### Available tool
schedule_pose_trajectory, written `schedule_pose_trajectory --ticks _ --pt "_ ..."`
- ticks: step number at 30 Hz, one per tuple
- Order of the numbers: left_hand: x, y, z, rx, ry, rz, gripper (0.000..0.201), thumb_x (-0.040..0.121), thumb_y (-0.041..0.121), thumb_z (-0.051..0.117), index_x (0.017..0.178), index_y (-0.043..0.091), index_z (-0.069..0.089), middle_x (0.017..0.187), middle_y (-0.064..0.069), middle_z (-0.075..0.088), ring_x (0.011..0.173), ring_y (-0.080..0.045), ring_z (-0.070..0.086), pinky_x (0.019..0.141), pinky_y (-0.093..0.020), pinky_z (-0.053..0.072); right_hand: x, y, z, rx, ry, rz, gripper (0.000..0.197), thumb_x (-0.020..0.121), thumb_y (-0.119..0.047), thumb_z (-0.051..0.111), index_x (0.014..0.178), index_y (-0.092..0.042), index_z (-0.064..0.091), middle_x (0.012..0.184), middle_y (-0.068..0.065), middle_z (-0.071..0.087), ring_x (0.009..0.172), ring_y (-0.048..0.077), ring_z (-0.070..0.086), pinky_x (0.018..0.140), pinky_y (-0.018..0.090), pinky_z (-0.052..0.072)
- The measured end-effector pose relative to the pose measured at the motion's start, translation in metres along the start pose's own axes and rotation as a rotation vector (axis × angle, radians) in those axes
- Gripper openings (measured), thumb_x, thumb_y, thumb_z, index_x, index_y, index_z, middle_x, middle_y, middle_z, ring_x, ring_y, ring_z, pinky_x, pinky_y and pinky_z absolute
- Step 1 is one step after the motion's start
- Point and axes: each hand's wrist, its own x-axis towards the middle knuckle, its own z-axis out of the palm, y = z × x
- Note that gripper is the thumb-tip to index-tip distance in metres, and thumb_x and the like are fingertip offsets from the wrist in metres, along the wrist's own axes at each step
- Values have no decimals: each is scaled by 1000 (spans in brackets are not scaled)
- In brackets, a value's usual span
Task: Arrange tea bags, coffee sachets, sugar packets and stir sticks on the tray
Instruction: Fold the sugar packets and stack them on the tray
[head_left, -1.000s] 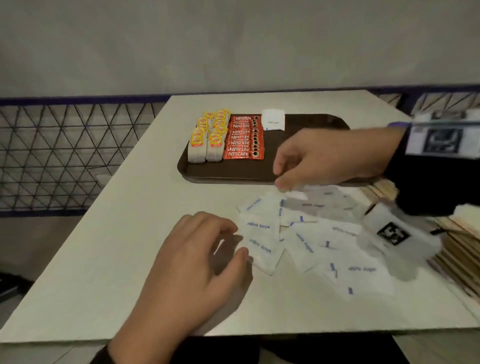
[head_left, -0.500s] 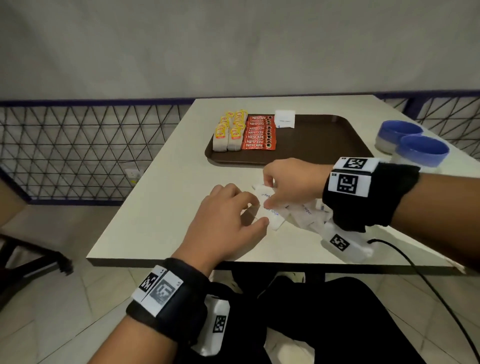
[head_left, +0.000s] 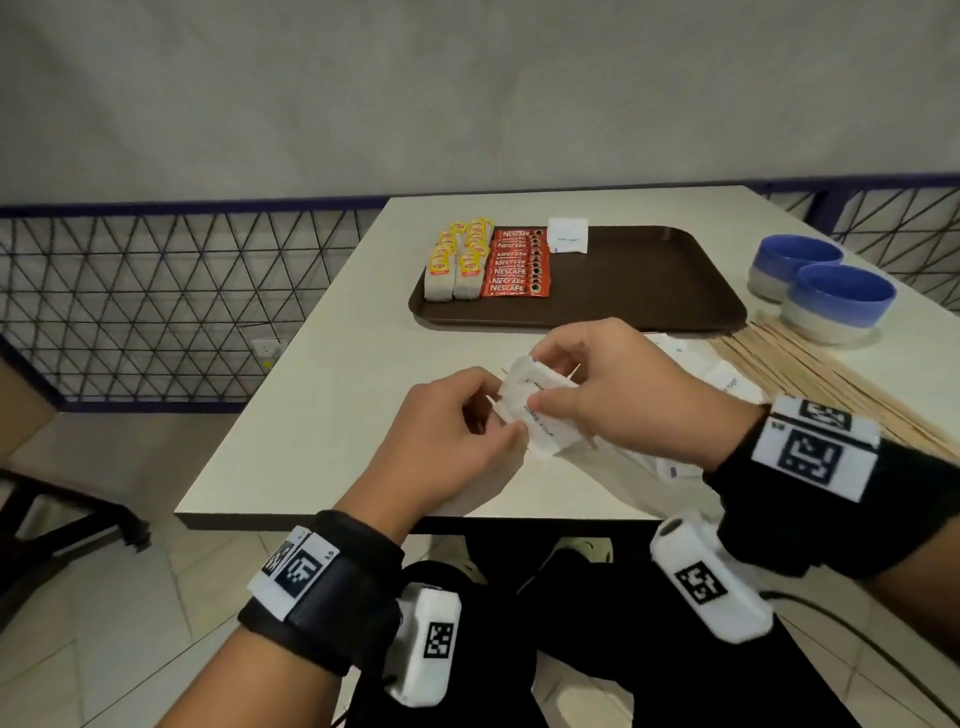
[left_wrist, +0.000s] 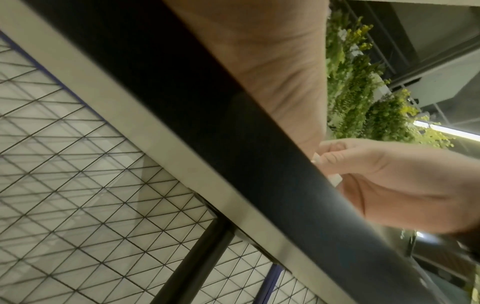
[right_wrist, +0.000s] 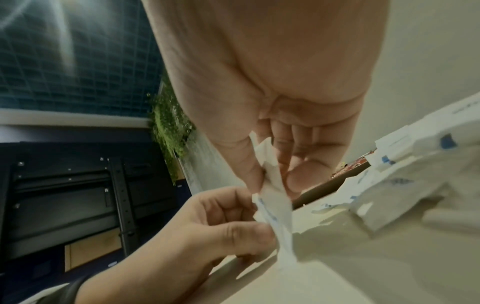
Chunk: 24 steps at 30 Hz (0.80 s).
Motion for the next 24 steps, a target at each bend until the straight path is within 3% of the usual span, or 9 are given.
schedule_pose_trajectory --ticks 2,6,9,12,15,18,21,24 --pt "1 0 -3 -139 21 -39 10 82 29 76 90 30 69 73 1 70 70 -19 65 67 -36 56 -7 3 8 124 59 -29 14 86 -27 80 98 -31 73 92 -7 73 80 14 69 65 36 59" --pt "2 2 -7 -291 57 -87 12 91 13 68 95 23 72 70 -3 74 64 -15 69 62 -26 52 -24 9 29 369 123 -56 20 82 -19 84 93 -34 75 85 -10 72 82 15 68 75 43 61" --pt "1 3 -10 -368 46 -111 27 95 2 54 95 17 76 70 2 74 64 -12 66 63 -25 50 -30 15 48 284 192 -65 31 78 -14 86 90 -40 74 86 -10 69 86 8 66 81 37 57" --pt "-1 5 -13 -561 19 -157 27 99 7 48 101 4 75 65 3 63 61 -13 52 63 -25 44 -29 17 61 68 269 -91 28 78 -16 82 92 -38 72 93 -14 59 90 2 58 75 26 51" --pt "-2 5 -15 -502 -11 -102 19 93 25 64 109 19 73 72 -2 68 67 -21 60 72 -39 50 -28 18 68 -19 246 -114 29 83 -16 75 103 -36 68 100 -18 49 94 0 52 76 18 41" --pt "0 0 -14 -358 -38 -51 33 89 19 73 117 34 67 88 -17 74 83 -36 69 86 -54 56 -28 21 69 51 193 -127 33 84 -20 74 114 -32 69 107 -20 47 104 0 54 87 19 50" --pt "0 0 -14 -411 -11 -72 43 89 0 71 122 27 64 93 -9 78 86 -29 74 87 -49 59 -29 24 66 193 252 -87 33 85 -19 74 117 -27 70 113 -19 50 107 -1 57 95 19 53" --pt "0 -2 -14 -443 -23 -78 45 88 -4 71 122 24 63 95 -5 79 88 -26 75 83 -37 60 -27 26 64 242 420 -44 33 84 -31 77 115 -35 64 114 -17 55 100 -2 60 82 21 57"
